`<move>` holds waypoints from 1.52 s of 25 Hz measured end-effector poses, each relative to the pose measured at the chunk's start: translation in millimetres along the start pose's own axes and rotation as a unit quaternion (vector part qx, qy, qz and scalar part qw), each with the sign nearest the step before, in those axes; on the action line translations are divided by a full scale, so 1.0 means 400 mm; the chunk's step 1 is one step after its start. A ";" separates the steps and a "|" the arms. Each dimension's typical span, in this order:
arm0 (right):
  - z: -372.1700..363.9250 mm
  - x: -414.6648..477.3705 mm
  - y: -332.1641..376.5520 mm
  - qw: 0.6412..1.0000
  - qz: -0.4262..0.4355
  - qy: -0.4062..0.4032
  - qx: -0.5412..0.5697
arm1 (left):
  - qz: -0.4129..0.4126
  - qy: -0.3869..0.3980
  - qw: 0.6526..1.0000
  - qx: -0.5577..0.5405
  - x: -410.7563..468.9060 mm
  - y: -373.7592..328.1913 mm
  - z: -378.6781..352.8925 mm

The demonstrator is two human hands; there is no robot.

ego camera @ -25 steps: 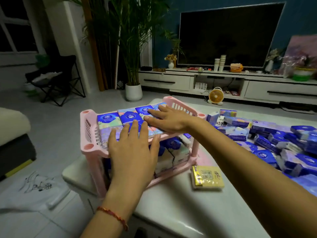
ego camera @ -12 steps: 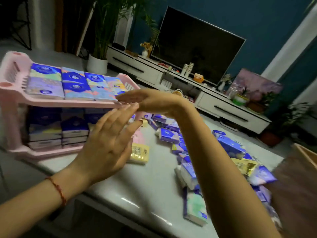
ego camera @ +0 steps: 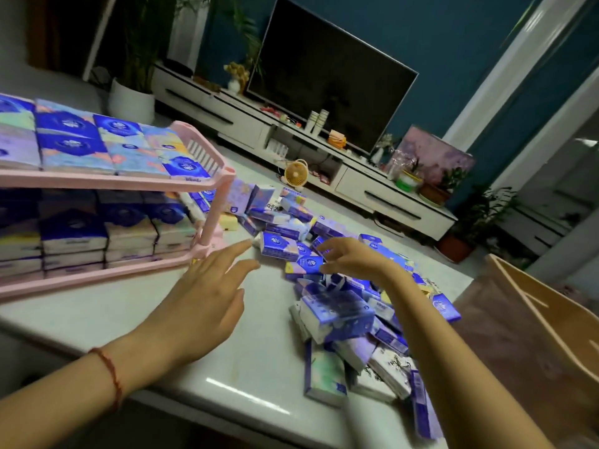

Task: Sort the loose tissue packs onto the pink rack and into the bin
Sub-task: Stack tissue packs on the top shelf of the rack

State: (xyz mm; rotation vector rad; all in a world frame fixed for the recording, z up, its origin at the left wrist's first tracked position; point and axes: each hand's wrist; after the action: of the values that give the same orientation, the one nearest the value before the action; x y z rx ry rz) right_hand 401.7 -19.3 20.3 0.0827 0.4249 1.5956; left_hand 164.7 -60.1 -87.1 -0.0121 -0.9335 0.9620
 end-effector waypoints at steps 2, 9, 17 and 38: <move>-0.044 0.032 -0.004 0.998 0.025 -0.010 -0.056 | -0.007 0.019 1.000 0.014 -0.009 0.003 -0.007; -0.127 0.109 -0.036 0.972 -0.015 -0.048 -0.231 | -0.006 0.078 0.996 0.044 -0.024 0.019 0.018; -0.058 0.084 0.012 0.990 0.022 -0.082 -0.109 | 0.351 0.138 0.834 -0.403 0.010 -0.016 0.018; -0.092 0.051 0.189 0.943 0.222 0.161 0.189 | 0.575 0.280 0.569 -0.517 0.034 -0.001 0.073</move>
State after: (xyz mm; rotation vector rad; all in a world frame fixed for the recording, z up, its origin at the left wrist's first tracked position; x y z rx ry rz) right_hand 317.1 -8.1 6.0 0.2231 1.0248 1.9599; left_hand 147.9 -61.8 -59.6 -2.0663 -0.6706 1.2669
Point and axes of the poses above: each hand's wrist, its own x-axis towards the middle knuckle, its own z-axis out of the back of the hand, y = z × x, and after that the axes turned 9 degrees about z, right-handed
